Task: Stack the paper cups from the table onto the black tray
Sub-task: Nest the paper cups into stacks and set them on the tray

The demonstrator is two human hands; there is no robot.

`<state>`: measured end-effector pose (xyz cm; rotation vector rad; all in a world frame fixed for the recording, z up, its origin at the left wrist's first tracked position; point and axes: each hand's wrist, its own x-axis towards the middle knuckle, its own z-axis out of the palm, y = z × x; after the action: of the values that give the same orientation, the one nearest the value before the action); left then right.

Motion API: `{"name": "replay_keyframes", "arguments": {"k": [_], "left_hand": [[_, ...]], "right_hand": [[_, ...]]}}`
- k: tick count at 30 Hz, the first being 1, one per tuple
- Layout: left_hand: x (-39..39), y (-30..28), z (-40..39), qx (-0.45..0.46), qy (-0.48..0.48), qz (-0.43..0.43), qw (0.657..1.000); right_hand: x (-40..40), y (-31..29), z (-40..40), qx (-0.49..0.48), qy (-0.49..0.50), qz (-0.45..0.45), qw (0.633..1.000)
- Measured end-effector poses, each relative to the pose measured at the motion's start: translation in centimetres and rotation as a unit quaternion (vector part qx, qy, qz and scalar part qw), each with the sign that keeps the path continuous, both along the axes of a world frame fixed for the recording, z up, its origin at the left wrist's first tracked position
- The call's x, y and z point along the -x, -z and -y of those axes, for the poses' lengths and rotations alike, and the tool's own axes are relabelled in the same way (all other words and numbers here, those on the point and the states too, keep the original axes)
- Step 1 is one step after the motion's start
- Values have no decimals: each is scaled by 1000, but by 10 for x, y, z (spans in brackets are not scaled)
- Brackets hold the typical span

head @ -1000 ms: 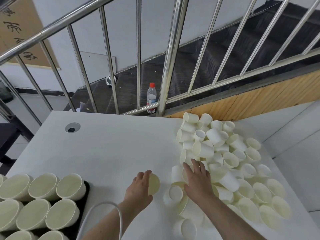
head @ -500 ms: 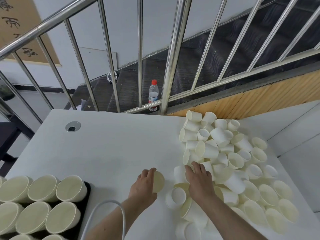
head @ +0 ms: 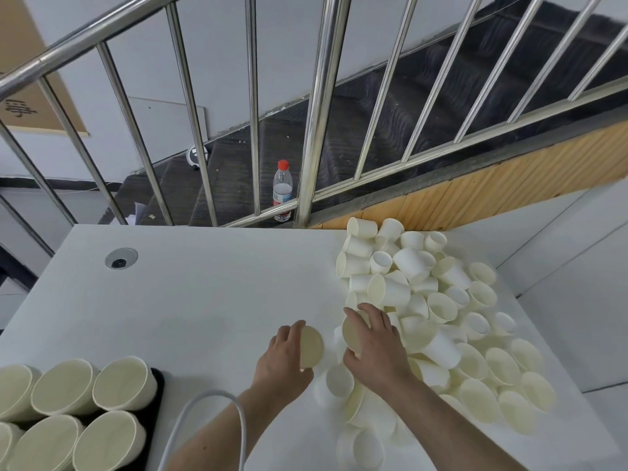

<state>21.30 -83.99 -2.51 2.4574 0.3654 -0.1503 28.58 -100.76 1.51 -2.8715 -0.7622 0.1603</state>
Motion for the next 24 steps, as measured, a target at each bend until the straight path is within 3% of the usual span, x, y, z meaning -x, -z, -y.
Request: {"name": "replay_keyframes", "arguments": {"k": [10, 24], "left_hand": [[16, -11, -11, 1, 3, 28, 1000], [143, -34, -33, -5, -86, 69, 994]], "right_hand": [[23, -8, -14, -42, -15, -35, 998], [120, -14, -49, -91, -98, -35, 990]]}}
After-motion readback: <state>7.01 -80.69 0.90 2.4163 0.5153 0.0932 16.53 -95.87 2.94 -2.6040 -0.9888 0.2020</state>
